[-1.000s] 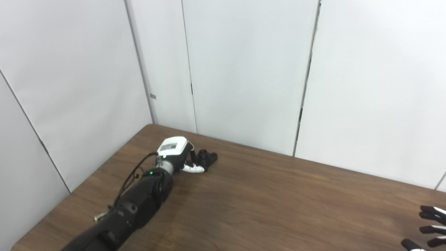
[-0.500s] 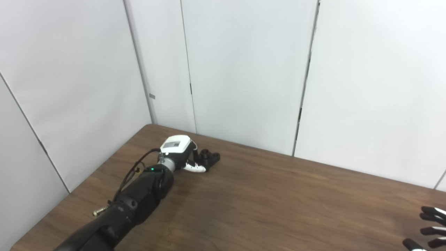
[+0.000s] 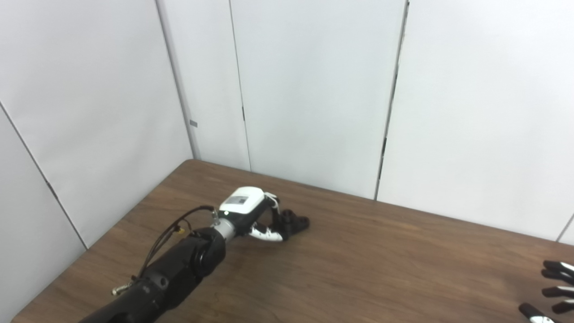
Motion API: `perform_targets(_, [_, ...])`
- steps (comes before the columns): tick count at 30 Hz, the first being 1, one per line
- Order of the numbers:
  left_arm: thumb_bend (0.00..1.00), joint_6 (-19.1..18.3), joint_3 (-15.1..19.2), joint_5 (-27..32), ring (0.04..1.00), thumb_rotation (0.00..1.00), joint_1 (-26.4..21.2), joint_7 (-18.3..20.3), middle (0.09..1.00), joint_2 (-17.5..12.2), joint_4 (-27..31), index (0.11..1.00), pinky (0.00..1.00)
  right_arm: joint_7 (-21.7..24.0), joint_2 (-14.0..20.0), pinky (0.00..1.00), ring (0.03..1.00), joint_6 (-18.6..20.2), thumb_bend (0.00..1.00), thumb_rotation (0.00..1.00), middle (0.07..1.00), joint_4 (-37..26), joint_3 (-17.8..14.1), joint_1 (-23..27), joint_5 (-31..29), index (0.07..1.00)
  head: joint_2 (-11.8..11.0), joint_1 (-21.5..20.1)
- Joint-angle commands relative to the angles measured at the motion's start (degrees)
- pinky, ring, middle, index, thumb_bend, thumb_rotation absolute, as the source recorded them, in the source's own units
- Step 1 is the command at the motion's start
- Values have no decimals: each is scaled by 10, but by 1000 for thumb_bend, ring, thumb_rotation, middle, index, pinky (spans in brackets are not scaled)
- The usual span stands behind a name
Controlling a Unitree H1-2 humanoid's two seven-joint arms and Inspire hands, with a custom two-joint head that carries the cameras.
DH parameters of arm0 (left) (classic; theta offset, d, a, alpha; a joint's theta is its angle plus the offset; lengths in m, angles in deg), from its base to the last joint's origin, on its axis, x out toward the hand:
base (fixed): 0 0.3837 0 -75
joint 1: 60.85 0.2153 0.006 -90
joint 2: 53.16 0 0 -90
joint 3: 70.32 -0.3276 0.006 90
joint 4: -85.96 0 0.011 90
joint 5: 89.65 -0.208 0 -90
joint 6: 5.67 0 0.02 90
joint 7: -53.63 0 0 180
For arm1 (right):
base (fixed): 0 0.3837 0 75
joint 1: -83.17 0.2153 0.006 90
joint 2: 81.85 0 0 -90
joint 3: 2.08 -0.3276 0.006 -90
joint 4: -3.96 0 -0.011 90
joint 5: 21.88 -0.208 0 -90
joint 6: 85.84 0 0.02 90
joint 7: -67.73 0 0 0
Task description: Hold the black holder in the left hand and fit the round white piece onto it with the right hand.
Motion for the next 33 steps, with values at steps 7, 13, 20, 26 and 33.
perform_targets(7, [524, 89, -16, 14, 857, 61, 33, 30, 828, 24, 49, 488, 735, -3, 4, 466, 608, 11, 554, 256, 720, -32, -3, 22, 4, 737, 7, -18])
perform_targets(13, [523, 110, -20, 23, 863, 57, 50, 47, 817, 48, 85, 488, 736, -5, 1, 478, 612, 20, 552, 181, 718, -42, -1, 24, 9, 737, 11, -33])
perform_targets(20, [524, 137, -37, 9, 857, 60, 54, 40, 818, 85, 92, 488, 692, -5, -3, 480, 610, 30, 557, 158, 716, -53, -1, 27, 9, 737, 17, -54])
perform_targets(26, [523, 154, -48, 26, 868, 62, 53, 50, 823, 125, 78, 489, 736, -1, -3, 501, 611, 29, 534, 181, 723, -52, 0, 29, 2, 745, 21, -71])
perform_targets(33, [523, 178, -68, 15, 872, 65, 44, 42, 830, 159, 43, 490, 714, -7, -3, 516, 623, 18, 540, 256, 730, -42, 0, 32, 7, 751, 29, -97])
